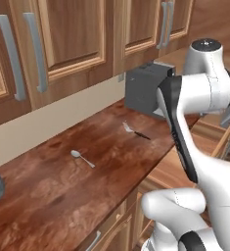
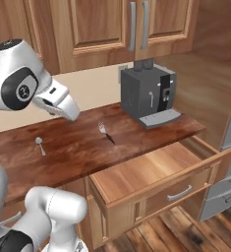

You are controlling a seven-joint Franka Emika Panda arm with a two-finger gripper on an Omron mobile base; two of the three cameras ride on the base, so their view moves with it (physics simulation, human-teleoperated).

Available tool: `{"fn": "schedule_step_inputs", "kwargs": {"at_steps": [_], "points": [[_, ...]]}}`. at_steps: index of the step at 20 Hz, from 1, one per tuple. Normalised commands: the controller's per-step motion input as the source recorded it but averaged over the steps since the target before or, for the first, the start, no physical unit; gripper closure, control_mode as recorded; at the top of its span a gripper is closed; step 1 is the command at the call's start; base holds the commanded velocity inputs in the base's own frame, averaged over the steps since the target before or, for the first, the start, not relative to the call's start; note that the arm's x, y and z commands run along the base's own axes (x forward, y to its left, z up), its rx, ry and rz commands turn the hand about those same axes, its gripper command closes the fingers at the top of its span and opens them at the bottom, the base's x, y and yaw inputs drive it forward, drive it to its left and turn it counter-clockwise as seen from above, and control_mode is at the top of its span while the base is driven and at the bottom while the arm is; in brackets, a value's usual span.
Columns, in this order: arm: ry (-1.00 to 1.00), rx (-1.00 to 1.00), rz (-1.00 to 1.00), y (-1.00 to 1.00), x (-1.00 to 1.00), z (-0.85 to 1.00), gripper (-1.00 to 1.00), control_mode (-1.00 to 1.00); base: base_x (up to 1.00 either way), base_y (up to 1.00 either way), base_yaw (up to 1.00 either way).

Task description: Organize the utensils by type. Pick up the wooden spoons from the counter and place them in the open cabinet. Then pick up the metallic utensils from the counter and place them in the open drawer.

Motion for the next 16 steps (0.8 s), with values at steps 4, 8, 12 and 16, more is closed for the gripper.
{"fn": "schedule_step_inputs", "kwargs": {"at_steps": [4, 8, 12, 16], "points": [[0.15, -0.05, 0.62, 0.46, 0.00, -0.33, -1.00, -1.00, 0.00, 0.00, 0.00], [0.21, -0.01, 0.66, 0.44, 0.05, -0.30, -1.00, -1.00, 0.00, 0.00, 0.00], [0.19, 0.00, 0.61, 0.41, 0.01, -0.22, -1.00, -1.00, 0.00, 0.00, 0.00], [0.27, 0.00, 0.49, 0.43, 0.02, -0.20, -1.00, -1.00, 0.00, 0.00, 0.00]]}}
